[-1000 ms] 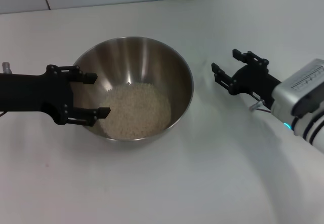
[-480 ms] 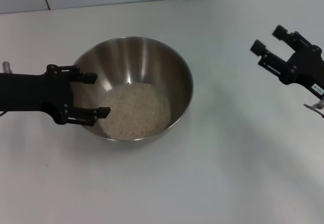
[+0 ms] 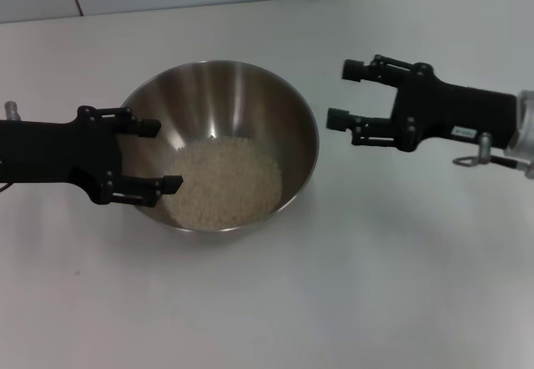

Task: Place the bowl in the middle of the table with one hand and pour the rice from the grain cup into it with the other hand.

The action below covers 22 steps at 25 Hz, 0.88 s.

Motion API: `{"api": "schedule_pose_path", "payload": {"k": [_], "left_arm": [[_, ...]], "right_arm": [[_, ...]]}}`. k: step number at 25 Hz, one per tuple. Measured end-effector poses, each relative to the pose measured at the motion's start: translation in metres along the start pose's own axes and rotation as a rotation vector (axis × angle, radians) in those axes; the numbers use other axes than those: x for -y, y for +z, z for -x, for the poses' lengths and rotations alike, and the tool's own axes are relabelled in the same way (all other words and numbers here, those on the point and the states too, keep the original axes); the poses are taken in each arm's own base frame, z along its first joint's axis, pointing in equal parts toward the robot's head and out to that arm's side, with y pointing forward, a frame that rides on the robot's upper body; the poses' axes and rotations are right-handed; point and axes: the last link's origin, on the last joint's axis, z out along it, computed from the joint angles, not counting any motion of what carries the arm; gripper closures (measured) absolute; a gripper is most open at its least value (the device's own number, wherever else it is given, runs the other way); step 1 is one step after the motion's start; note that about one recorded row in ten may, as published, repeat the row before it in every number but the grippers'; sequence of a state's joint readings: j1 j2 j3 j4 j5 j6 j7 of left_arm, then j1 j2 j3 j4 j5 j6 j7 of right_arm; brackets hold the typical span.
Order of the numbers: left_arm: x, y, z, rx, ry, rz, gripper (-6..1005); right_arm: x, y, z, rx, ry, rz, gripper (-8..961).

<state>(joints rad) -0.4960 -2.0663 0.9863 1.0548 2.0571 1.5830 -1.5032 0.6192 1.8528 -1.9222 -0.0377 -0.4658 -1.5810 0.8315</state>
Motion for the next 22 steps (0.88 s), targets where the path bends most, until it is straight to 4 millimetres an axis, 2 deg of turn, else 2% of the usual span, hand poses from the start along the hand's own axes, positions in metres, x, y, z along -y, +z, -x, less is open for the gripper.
{"api": "schedule_pose_path", "payload": {"k": [3, 13, 22], "left_arm": [[0.0, 0.001, 0.0, -0.001, -0.003, 0.003, 137], [0.002, 0.002, 0.0, 0.0, -0.005, -0.002, 138], [0.002, 0.002, 0.0, 0.0, -0.007, -0.002, 138]], "right_arm": [[0.013, 0.017, 0.009, -0.131, 0.01, 0.071, 123], [0.016, 0.047, 0.014, -0.256, -0.032, 0.152, 123], [0.013, 0.05, 0.017, -0.287, -0.066, 0.157, 123]]}}
